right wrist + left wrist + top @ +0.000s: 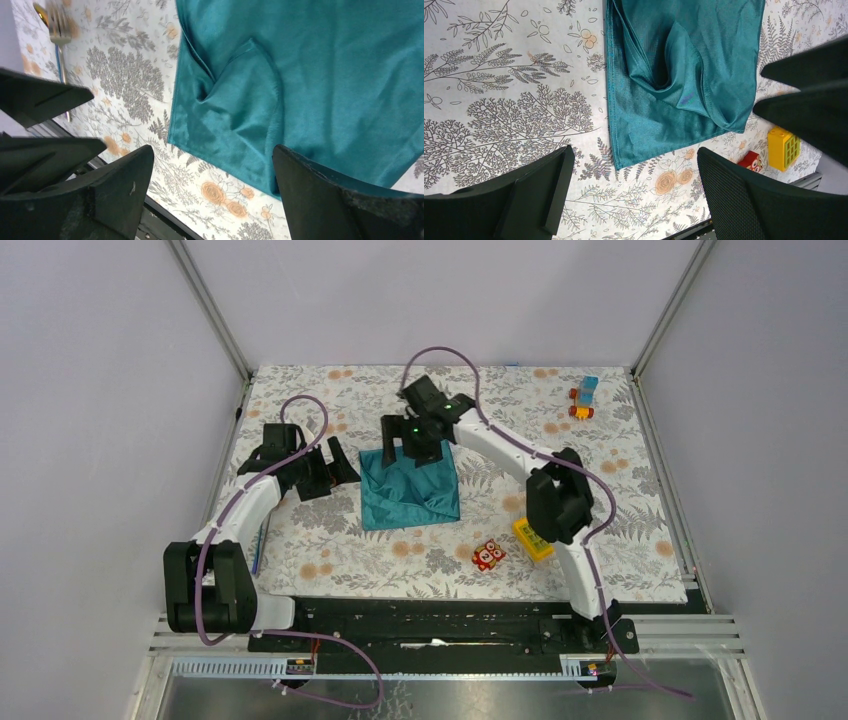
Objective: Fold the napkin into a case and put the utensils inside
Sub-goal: Fold the rectangle-folded napkin at the center of the board.
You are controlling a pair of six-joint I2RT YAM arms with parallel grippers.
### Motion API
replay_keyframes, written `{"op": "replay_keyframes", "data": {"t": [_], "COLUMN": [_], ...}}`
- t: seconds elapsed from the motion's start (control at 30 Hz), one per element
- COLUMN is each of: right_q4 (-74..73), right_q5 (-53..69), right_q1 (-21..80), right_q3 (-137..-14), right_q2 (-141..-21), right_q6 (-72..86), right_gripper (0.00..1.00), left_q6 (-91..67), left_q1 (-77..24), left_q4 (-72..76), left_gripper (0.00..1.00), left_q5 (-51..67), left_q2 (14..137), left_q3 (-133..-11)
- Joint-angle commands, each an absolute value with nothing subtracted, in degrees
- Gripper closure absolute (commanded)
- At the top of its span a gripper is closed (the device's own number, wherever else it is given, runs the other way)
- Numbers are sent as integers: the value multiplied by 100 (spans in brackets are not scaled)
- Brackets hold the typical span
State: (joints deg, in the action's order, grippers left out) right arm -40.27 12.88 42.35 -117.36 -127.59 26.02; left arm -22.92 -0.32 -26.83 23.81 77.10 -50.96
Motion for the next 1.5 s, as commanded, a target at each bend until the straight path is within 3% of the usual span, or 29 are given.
{"op": "replay_keyframes", "data": {"t": [0.0,0.27,0.7,1.13,1.47], "right_q4": [-2393,-2122,-2263,-1119,-1011], "right_q5": [2192,2664,2928,4144,4791], "right_q1": [3645,3595,3519,3547,3914], "right_q3": [-10688,-10869,-9943,-9458,-9403], "right_q2": [-12394,-12972,-12582,-12734,-12685], "right_q6": [3363,3021,2206,2727,2624], "right_gripper": [4,6,8,35,39], "left_q6": [-2302,-2310,-2883,-3393,-3785], "left_q1": [0,0,0,0,0], "left_q4": [-2468,-2440,-2102,-1997,-1874], "left_gripper": [1,1,2,1,1], "left_q5": [2299,2299,3279,3231,2873], "left_q2": [7708,7718,7687,6949,6624], "left_q3": [-5065,-5039,-4612,-3922,-3699]}}
